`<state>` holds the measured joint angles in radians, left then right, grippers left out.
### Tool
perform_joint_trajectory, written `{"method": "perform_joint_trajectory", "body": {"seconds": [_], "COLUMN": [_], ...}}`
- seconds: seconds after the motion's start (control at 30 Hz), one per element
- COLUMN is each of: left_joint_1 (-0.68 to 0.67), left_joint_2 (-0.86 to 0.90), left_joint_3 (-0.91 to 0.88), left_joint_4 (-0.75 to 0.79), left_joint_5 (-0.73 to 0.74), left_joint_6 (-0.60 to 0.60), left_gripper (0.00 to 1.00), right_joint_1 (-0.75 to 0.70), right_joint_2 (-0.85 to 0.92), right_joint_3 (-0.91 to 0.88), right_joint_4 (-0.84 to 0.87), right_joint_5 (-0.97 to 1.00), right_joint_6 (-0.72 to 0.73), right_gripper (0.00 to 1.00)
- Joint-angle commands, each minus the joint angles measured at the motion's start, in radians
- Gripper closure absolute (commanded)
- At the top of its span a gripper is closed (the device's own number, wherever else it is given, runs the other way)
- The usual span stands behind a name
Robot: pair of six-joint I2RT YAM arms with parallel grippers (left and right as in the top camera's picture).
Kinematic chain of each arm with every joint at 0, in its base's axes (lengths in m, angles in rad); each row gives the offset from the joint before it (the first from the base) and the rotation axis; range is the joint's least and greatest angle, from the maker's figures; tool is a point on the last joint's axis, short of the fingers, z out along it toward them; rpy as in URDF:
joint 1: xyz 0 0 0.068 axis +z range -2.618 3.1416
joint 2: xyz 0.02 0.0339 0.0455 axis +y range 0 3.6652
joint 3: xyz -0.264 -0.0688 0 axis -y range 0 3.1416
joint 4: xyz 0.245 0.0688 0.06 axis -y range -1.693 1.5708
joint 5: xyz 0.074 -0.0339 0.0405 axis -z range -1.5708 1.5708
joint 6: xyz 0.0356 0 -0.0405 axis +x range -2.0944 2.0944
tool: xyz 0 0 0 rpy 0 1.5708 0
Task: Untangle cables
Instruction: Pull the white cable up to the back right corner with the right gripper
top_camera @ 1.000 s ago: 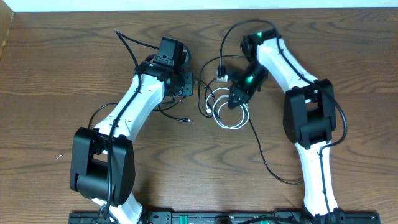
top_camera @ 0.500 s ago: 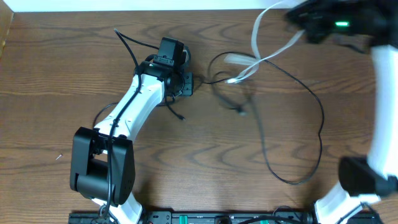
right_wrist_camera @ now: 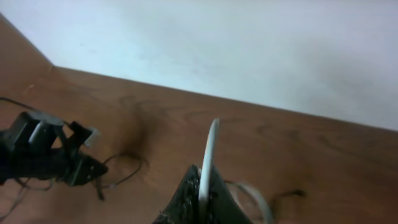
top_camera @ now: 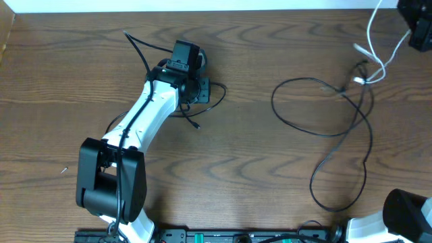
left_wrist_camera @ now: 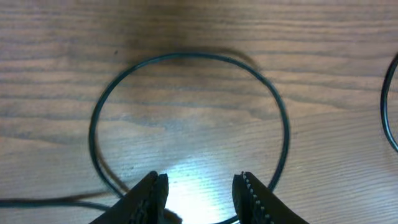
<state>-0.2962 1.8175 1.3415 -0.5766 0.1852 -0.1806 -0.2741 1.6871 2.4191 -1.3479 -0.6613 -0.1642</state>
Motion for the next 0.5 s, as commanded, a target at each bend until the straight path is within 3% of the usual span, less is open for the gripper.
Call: {"method": "perform_joint_trajectory", "body": {"seconds": [0.0, 0.13, 0.47], "left_joint_1": [0.002, -0.01, -0.107], "left_joint_2": [-0.019, -0.019, -0.019], "left_joint_3": [0.02, 0.02, 0.0], "left_joint_4": [0.029, 0.071, 0.15], "left_joint_5": [0.134, 0.325, 0.365], "left_joint_6": [0.016, 0.062, -0.016], "left_gripper": [0.55, 0.48, 0.41], "right_joint_1": [0.037, 0.083, 0.226], "right_joint_2": [0.027, 0.057, 0.098], "right_joint_3": [-0.003, -0.004, -0.004], "right_joint_4": [-0.005, 0.006, 0.211], "right_joint_5": [-0.033, -0.034, 0.05], "right_joint_6": [0.018, 0.048, 0.288], "right_gripper": [0.99, 0.99, 0.99]}}
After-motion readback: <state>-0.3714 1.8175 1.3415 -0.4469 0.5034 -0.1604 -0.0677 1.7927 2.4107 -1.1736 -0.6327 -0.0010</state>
